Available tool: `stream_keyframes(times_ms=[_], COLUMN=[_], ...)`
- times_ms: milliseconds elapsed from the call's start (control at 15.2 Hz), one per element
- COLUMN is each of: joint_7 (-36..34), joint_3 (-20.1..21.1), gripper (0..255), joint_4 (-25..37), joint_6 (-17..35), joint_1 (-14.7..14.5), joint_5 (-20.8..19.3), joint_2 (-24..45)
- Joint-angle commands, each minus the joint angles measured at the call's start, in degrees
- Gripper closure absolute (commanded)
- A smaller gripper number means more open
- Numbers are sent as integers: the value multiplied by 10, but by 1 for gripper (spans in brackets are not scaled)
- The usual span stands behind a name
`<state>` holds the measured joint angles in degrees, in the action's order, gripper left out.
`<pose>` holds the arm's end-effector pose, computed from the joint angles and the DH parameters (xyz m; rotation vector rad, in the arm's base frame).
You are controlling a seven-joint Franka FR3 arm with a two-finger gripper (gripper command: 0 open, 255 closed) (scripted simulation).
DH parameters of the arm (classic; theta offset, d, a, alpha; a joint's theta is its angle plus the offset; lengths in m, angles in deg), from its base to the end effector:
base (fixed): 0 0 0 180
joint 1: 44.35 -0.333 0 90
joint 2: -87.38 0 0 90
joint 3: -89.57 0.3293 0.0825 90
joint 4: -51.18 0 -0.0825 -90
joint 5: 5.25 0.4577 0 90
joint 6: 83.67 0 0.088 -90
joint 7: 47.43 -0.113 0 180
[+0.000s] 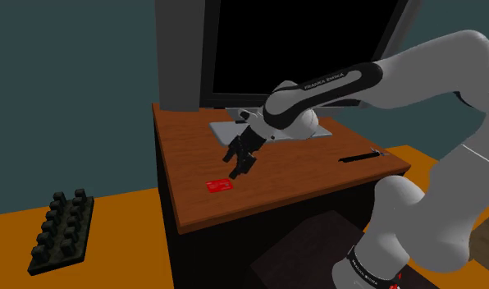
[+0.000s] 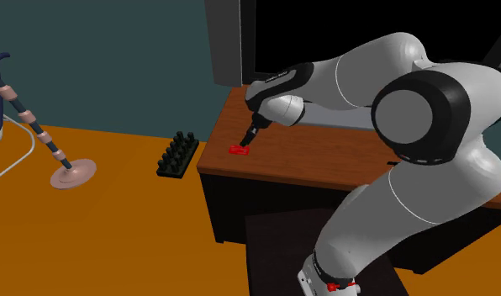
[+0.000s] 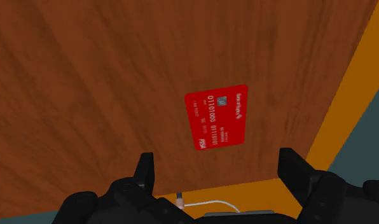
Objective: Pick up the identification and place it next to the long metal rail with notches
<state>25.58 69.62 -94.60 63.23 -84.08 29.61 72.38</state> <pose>0.4803 0.1705 0.3419 -2.3159 -1.4907 -0.5982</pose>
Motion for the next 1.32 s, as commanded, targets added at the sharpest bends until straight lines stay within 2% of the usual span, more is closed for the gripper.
stream_keyframes(times_ms=[0,66,594,1122,1188,1254], joint_7=[82,121,196,196,196,196], joint_3=[-12,-16,-13,-13,-13,-13], gripper=[0,0,0,0,255,255], joint_4=[15,23,48,48,48,48], joint_6=[16,19,46,46,46,46], joint_1=[-41,-57,-86,-86,-86,-86], joint_5=[64,95,195,195,195,195], joint_2=[35,51,123,123,123,123])
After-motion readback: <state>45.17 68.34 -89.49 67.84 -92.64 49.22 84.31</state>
